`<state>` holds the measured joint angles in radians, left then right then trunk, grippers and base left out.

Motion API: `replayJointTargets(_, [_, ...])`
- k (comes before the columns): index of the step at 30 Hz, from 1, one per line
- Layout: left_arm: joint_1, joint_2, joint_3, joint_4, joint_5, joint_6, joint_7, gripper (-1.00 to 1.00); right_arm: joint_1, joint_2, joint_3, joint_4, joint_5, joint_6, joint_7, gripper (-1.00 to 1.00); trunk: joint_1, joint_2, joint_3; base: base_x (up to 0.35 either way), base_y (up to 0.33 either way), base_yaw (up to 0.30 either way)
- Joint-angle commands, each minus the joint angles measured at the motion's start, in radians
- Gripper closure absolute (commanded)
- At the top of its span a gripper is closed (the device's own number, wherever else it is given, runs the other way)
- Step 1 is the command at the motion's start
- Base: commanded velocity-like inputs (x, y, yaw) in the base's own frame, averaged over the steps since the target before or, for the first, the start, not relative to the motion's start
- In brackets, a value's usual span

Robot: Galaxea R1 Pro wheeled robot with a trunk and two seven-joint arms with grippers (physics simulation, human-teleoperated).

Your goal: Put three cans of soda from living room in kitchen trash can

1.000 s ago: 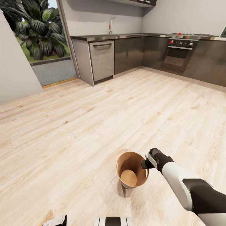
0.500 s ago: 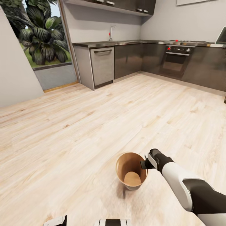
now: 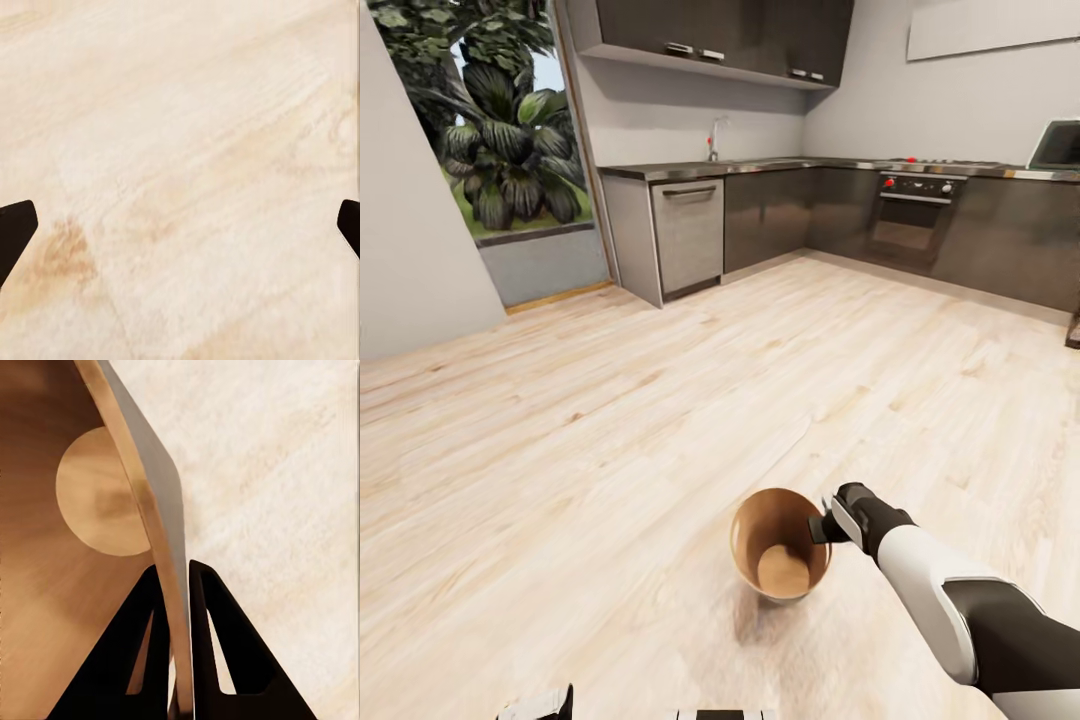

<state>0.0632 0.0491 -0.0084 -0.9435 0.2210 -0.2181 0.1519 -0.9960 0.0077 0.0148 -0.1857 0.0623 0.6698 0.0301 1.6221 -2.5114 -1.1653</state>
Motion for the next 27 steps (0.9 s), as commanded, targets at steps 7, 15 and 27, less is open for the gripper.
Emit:
replayJointTargets(7, [0.0, 0.0, 0.0, 0.0, 0.0, 0.001, 0.0, -1.0, 0.013, 0.0, -0.008, 0.0, -0.013, -0.019, 0.009, 1.0, -0.003, 0.002, 0.027, 0.0, 0.0, 0.0])
replayJointTargets(15, [0.0, 0.0, 0.0, 0.0, 0.0, 0.002, 0.0, -1.0, 0.036, 0.0, -0.008, -0.002, -0.015, -0.024, 0.012, 1.0, -0.007, 0.004, 0.058, 0.0, 0.0, 0.0])
replayJointTargets(27, [0.0, 0.0, 0.0, 0.0, -0.002, 0.002, 0.001, -1.0, 0.098, -0.007, -0.011, -0.016, -0.018, -0.03, 0.025, 1.0, -0.012, 0.006, 0.105, 0.0, 0.0, 0.0])
